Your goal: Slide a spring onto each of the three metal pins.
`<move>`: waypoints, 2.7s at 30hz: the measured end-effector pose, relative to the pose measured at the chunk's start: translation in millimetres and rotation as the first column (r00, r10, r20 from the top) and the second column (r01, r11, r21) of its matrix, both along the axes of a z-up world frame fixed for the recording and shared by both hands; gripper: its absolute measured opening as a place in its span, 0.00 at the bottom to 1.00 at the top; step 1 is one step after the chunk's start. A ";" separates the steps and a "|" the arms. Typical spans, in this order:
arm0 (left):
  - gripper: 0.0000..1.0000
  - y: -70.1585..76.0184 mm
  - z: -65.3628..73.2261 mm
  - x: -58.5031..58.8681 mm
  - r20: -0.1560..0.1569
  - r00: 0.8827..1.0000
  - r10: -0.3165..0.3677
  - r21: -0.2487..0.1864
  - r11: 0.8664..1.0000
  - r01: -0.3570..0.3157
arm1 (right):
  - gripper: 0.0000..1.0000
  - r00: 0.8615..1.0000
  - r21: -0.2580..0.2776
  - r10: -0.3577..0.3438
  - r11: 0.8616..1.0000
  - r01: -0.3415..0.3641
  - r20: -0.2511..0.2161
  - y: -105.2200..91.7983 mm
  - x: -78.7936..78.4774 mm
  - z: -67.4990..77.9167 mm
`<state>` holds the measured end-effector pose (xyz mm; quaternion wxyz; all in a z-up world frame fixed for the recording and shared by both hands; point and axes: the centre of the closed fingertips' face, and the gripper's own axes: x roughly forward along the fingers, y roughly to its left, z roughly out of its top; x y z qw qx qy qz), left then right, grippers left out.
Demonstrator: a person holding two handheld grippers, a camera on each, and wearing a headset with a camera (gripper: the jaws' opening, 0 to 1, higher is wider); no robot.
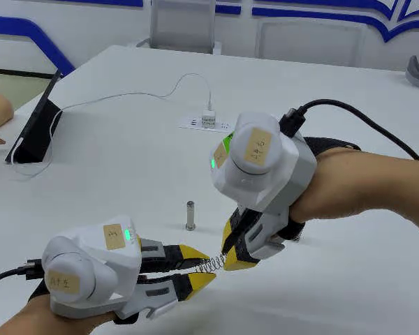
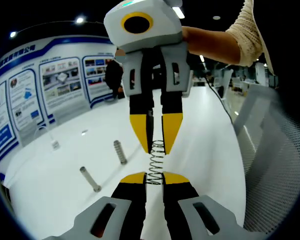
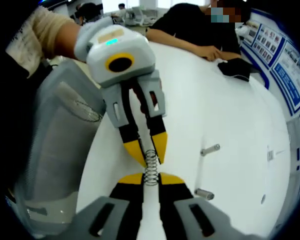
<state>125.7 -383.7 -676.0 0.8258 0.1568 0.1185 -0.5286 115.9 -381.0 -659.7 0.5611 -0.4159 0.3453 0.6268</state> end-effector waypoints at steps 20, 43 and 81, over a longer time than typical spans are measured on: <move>0.11 -0.9 2.7 -0.4 -0.001 1.000 0.004 -0.013 1.000 -0.004 | 0.12 1.000 0.032 0.015 0.999 -0.016 0.027 18.4 -2.6 14.7; 0.11 2.0 3.5 3.4 -0.013 1.000 0.028 -0.048 0.998 -0.029 | 0.15 1.000 0.037 -0.007 0.999 0.006 0.021 22.0 0.8 12.8; 0.26 15.6 3.9 9.6 -0.060 0.992 0.109 -0.095 0.989 -0.114 | 0.12 0.999 0.051 -0.032 0.998 0.031 0.017 26.7 10.6 13.3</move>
